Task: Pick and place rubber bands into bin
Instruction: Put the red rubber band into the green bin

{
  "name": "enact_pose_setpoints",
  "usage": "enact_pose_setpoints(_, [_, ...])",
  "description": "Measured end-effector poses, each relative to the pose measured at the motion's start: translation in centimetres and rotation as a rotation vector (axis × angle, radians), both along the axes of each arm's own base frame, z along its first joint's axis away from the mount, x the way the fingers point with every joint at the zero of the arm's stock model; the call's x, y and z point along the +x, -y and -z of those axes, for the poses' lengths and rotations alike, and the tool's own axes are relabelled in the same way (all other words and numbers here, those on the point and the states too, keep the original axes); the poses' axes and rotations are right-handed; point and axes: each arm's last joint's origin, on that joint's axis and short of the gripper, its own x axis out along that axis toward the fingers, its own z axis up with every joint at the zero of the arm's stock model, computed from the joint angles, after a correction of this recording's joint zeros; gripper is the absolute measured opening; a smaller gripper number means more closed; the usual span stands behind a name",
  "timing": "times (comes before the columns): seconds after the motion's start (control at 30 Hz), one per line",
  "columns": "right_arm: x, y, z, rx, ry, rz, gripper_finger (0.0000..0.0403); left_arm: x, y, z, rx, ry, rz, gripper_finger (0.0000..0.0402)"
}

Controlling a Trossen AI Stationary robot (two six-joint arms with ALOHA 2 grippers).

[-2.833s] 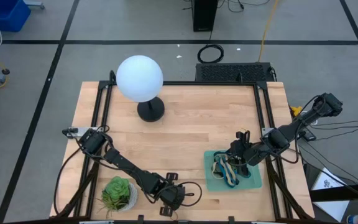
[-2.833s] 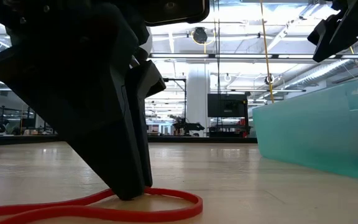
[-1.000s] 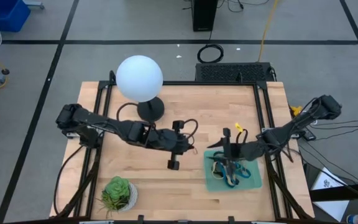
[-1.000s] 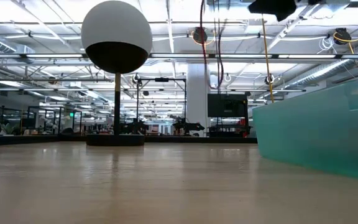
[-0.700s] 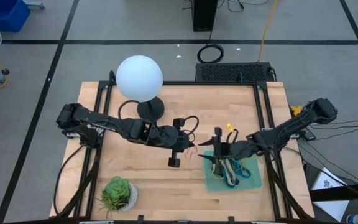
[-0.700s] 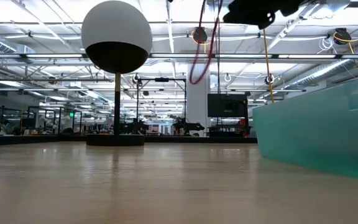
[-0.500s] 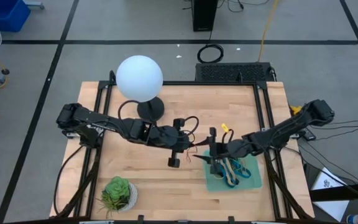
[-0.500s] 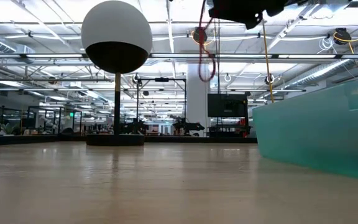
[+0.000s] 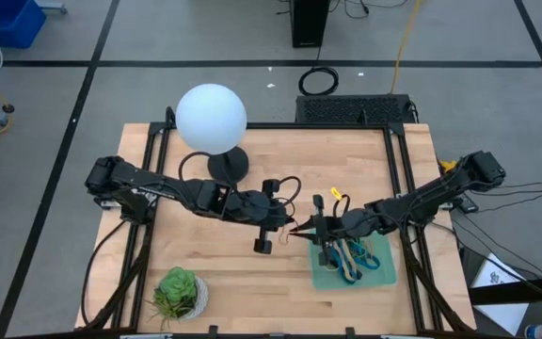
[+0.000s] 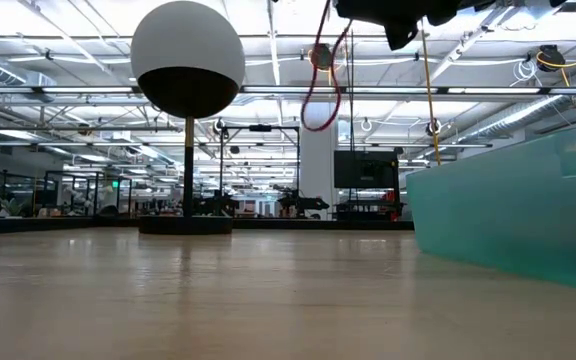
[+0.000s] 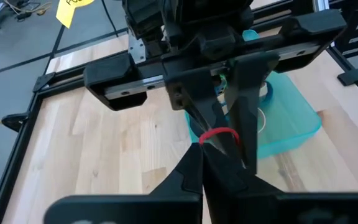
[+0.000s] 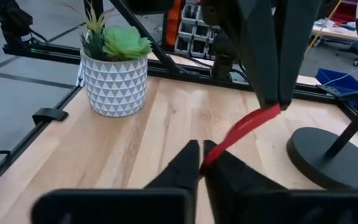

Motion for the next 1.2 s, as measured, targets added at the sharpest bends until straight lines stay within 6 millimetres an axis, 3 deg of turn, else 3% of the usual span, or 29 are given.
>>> enact_pose_setpoints(0.07, [-0.01, 0.01, 0.04, -0.008, -0.004, -0.002, 0.0006, 0.00, 0.00, 0.00, 0.000, 0.000, 0.000, 0.0006])
enact_pose_setpoints(0.53, [-0.03, -0.03, 0.05, -0.013, -0.005, -0.003, 0.0001, -0.04, -0.08, 0.02, 0.006, -0.003, -0.029, 0.0023])
enact_pose_setpoints(0.93, [-0.04, -0.04, 0.05, -0.016, -0.005, -0.003, 0.0001, 0.00, -0.31, 0.01, -0.023, 0.000, -0.062, 0.0148])
enact_pose_setpoints(1.2, [-0.76, -0.21, -0.59, 0.003, -0.007, -0.011, 0.0000, -0.23, -0.36, 0.33, -0.036, -0.041, -0.078, 0.0184])
